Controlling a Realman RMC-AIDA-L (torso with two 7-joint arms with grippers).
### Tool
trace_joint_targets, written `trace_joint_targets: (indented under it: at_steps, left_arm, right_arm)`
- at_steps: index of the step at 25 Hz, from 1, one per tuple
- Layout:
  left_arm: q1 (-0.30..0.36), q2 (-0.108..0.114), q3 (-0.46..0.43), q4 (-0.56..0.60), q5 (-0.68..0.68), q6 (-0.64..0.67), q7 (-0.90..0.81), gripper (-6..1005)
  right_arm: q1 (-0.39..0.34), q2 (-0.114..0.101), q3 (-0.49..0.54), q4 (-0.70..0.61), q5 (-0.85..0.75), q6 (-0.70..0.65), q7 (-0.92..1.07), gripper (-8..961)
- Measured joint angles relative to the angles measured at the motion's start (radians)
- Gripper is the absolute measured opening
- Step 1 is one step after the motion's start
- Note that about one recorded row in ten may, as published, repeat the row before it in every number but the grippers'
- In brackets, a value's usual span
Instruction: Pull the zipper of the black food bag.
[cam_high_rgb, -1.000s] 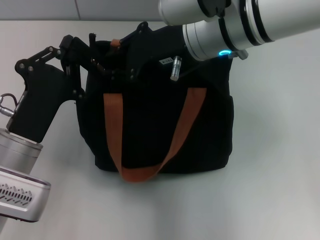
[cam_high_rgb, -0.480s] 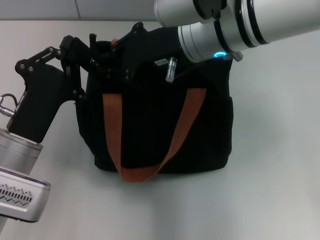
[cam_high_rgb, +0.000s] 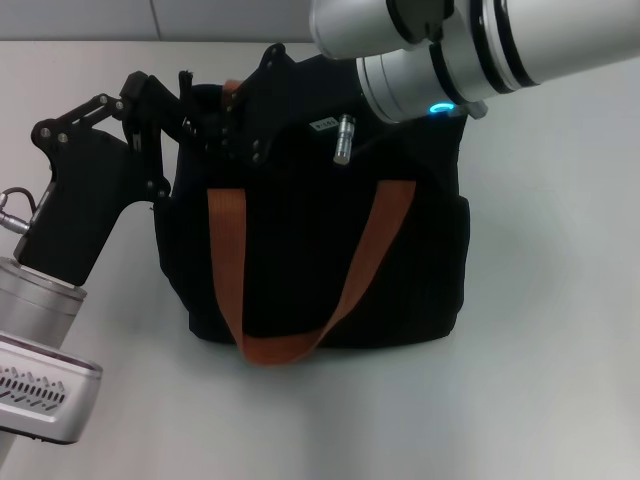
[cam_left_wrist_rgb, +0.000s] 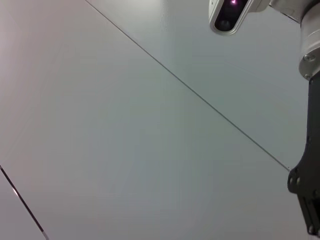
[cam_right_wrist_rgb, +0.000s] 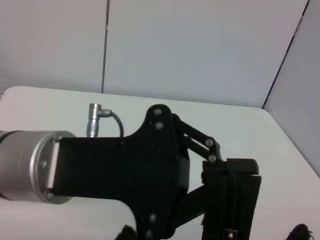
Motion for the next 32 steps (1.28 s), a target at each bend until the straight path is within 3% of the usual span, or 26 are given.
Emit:
trace_joint_targets:
  at_steps: [5,11,24,30,32]
  left_arm:
    - [0.0,0.0,0.0,0.002,0.001,-0.001,0.001,40]
    - [0.004,0.0,-0.001,0.0,0.003,0.0,0.001,40]
    - [0.005,0.0,-0.002,0.001,-0.002,0.006,0.001,41]
    - [0.007,0.0,-0.001,0.002,-0.001,0.007,0.001,41]
    - [0.007,0.0,-0.001,0.002,-0.001,0.008,0.001,41]
  right_arm:
    - [-0.003,-0.003,0.056,-0.014,0.0,-0.067,0.0,-3]
    - [-0.004,-0.003,0.12,-0.016,0.0,-0.132,-0.001,-1]
    - [-0.043,0.0,0.135,-0.024,0.002,-0.128,-0.019,112]
    - [-0.058,-0.001,0.131,-0.015,0.109,-0.126,-0.055,164]
    - [-0.055,-0.002,0.13,-0.011,0.11,-0.125,-0.055,260]
